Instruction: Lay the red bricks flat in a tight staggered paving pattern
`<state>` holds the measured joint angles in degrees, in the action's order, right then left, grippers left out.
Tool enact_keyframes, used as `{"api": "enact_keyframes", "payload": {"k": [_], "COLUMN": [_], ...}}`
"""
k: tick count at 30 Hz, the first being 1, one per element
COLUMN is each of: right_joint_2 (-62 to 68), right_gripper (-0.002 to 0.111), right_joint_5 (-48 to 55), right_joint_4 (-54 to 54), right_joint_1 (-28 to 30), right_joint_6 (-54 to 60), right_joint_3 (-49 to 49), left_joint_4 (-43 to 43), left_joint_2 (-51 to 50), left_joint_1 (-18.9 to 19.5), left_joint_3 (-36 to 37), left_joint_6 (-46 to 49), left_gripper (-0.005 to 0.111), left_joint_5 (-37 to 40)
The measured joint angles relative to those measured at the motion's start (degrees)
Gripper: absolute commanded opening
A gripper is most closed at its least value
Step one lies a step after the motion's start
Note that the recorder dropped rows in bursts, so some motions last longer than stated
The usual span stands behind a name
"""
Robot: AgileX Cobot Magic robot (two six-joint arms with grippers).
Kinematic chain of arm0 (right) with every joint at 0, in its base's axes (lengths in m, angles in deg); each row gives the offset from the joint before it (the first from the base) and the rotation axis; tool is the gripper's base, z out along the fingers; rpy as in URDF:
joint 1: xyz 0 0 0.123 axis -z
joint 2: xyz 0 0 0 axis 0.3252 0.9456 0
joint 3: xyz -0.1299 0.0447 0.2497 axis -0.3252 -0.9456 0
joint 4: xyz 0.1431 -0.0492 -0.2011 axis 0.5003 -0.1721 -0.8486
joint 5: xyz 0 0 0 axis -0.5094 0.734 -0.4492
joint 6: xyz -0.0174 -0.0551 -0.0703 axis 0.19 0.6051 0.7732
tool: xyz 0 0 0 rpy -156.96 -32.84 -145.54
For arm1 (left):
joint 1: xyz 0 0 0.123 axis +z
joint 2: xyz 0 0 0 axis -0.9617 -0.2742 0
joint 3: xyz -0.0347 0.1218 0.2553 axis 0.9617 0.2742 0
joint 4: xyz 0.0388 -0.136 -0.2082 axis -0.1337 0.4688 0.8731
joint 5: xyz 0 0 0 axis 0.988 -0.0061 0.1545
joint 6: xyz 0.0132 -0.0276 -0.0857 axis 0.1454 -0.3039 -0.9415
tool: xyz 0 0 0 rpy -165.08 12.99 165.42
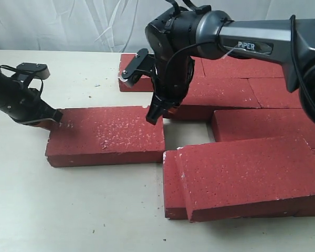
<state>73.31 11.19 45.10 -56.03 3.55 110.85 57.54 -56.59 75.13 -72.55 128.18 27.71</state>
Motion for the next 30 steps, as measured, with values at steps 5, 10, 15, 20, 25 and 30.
{"api": "enact_keyframes", "payload": {"k": [5, 10, 15, 20, 25, 30], "right_joint_2": [0.00, 0.00, 1.36, 1.88, -1.93, -5.05], "right_gripper": [-0.001, -0.001, -0.001, -0.001, -0.001, -0.001], "right_joint_5": [3.65, 1.07, 0.10, 1.85, 0.38, -6.31], "right_joint_4": [3.07, 8.68, 11.71, 11.83, 11.53, 9.94], "right_joint_1": [0.13, 0.13, 0.25, 0.25, 0.25, 0.25], "right_joint_6": [1.48, 1.99, 2.95, 3.50, 3.65, 5.00], "right_joint_3": [0.00, 0.00, 0.00, 0.00, 0.00, 0.11], "left_joint_4": [0.00, -2.02, -2.84, -2.46, -1.21, 3.30], "left_joint_2": [0.13, 0.22, 0.22, 0.22, 0.22, 0.22], "left_joint_1": [0.00, 0.03, 2.12, 3.95, 4.04, 4.04], "left_joint_3": [0.00, 0.00, 0.00, 0.00, 0.00, 0.00], "left_joint_6": [0.00, -0.14, -1.06, -1.18, -1.18, 1.31], "left_gripper": [0.000, 0.000, 0.000, 0.000, 0.000, 0.000], "left_joint_5": [0.00, -0.13, -0.48, -0.74, -0.61, -0.61]}}
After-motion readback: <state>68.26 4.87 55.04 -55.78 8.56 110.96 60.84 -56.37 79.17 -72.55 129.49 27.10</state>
